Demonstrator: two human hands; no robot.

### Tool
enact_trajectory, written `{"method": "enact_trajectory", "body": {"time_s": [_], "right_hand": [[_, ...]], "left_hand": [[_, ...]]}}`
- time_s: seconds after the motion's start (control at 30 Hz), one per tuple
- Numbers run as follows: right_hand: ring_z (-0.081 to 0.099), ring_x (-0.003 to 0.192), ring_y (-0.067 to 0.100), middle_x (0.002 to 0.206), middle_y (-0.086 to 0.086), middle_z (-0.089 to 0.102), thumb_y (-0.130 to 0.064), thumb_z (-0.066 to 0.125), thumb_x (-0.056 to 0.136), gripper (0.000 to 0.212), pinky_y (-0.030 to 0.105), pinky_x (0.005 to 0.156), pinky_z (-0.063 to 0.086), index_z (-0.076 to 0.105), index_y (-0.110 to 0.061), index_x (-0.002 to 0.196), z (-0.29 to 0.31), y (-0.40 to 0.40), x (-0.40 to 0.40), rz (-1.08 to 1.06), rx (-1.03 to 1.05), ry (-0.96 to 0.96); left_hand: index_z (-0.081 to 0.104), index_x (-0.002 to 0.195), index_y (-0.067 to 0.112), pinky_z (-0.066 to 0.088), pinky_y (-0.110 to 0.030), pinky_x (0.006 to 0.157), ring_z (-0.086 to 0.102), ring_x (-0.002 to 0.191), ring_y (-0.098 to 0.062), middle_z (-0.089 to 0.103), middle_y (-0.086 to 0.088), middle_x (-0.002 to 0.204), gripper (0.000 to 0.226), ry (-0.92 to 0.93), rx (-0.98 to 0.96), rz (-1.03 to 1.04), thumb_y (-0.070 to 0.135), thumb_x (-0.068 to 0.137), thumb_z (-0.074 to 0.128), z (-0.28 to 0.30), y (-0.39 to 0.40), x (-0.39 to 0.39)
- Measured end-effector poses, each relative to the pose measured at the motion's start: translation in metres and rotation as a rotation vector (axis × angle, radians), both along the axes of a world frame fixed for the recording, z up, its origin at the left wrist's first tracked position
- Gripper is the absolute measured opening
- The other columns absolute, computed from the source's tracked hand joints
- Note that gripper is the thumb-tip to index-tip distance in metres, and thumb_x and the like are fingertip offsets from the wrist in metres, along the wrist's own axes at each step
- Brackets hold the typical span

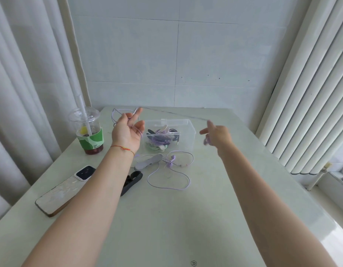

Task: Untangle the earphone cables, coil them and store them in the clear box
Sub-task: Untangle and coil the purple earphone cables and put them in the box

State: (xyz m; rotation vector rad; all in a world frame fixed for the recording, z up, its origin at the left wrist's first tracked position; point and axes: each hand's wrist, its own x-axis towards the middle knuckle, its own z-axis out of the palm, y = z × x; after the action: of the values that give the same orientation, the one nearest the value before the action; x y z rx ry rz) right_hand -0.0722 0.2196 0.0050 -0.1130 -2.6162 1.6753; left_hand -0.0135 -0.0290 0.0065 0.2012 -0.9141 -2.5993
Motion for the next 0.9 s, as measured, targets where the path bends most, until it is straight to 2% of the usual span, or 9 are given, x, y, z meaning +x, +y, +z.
{"method": "enact_trajectory", "body": {"time_s": [0.07,0.27,0.43,0.5,0.53,0.6,0.67,0.77,0.9], "right_hand": [[0.054,0.056,0.018,0.068,0.005,0.068,-0.039,0.028,0.099,0.058,0.025,0.057,0.043,0.072,-0.01,0.072,0.014,0.003,-0.001,0.004,-0.074,0.006],[0.044,0.035,0.016,0.053,0.007,0.062,-0.011,0.041,0.087,0.027,0.021,0.044,0.034,0.064,-0.007,0.075,0.029,0.008,-0.001,0.061,0.034,-0.127],[0.05,0.044,0.023,0.062,0.012,0.061,-0.008,0.041,0.09,0.023,0.025,0.043,0.042,0.063,-0.002,0.091,0.004,0.036,-0.019,-0.201,-0.122,-0.166],[0.063,0.057,0.029,0.094,0.02,0.063,-0.01,0.04,0.092,0.031,0.029,0.046,0.052,0.054,0.003,0.116,-0.005,0.051,-0.029,-0.347,-0.225,-0.107],[0.066,0.071,0.033,0.117,0.021,0.053,-0.01,0.039,0.091,0.038,0.034,0.052,0.055,0.046,0.004,0.126,-0.008,0.056,-0.031,-0.41,-0.21,-0.072],[0.063,0.096,0.038,0.134,0.017,0.036,-0.006,0.037,0.086,0.049,0.043,0.074,0.056,0.036,0.001,0.134,-0.009,0.061,-0.03,-0.482,-0.132,-0.005],[0.065,0.089,0.034,0.121,0.013,0.051,-0.003,0.035,0.082,0.049,0.042,0.08,0.055,0.045,-0.004,0.13,-0.005,0.057,-0.024,-0.399,-0.125,0.089],[0.062,0.064,0.02,0.077,0.007,0.066,0.0,0.038,0.08,0.035,0.036,0.066,0.052,0.07,-0.008,0.093,0.008,0.034,-0.006,-0.062,-0.209,0.2],[0.066,0.081,0.019,0.083,0.01,0.071,-0.003,0.047,0.088,0.026,0.035,0.086,0.052,0.072,-0.009,0.083,0.017,-0.005,0.009,0.356,-0.277,0.19]], "left_hand": [[0.046,0.076,0.018,0.047,-0.018,0.047,0.056,0.044,-0.014,0.076,-0.001,0.089,0.031,-0.034,-0.045,-0.012,0.023,0.104,0.033,-0.003,0.006,0.0],[0.046,0.076,0.016,0.036,-0.015,0.039,0.045,0.035,-0.012,0.075,-0.006,0.082,0.031,-0.193,-0.342,-0.239,0.023,0.104,0.035,-0.009,0.031,-0.003],[0.062,0.091,0.008,0.023,-0.015,0.036,0.039,0.035,-0.012,0.064,-0.007,0.062,0.027,-0.33,-0.789,-0.383,0.025,0.101,0.044,-0.01,0.049,-0.004],[0.064,0.108,0.004,0.019,-0.017,0.037,0.035,0.034,-0.011,0.06,-0.005,0.058,0.032,-0.339,-0.956,-0.459,0.029,0.1,0.047,-0.01,0.055,-0.005],[0.062,0.113,0.003,0.019,-0.017,0.038,0.035,0.033,-0.012,0.06,-0.006,0.058,0.036,-0.338,-1.022,-0.502,0.032,0.1,0.047,-0.008,0.058,-0.005],[0.062,0.115,0.004,0.02,-0.018,0.038,0.035,0.034,-0.013,0.059,-0.009,0.061,0.04,-0.328,-1.155,-0.606,0.035,0.1,0.043,-0.003,0.065,-0.005],[0.065,0.112,0.005,0.021,-0.018,0.038,0.034,0.036,-0.014,0.059,-0.009,0.061,0.041,-0.318,-1.27,-0.704,0.036,0.101,0.04,0.004,0.071,-0.006],[0.068,0.105,0.004,0.018,-0.021,0.04,0.032,0.037,-0.013,0.057,-0.008,0.06,0.042,-0.267,-1.342,-0.809,0.031,0.102,0.037,0.01,0.077,-0.006],[0.064,0.093,0.006,0.017,-0.032,0.051,0.031,0.039,-0.015,0.052,-0.007,0.058,0.051,-0.186,-1.213,-0.93,0.045,0.102,0.032,0.01,0.077,-0.007]]}}
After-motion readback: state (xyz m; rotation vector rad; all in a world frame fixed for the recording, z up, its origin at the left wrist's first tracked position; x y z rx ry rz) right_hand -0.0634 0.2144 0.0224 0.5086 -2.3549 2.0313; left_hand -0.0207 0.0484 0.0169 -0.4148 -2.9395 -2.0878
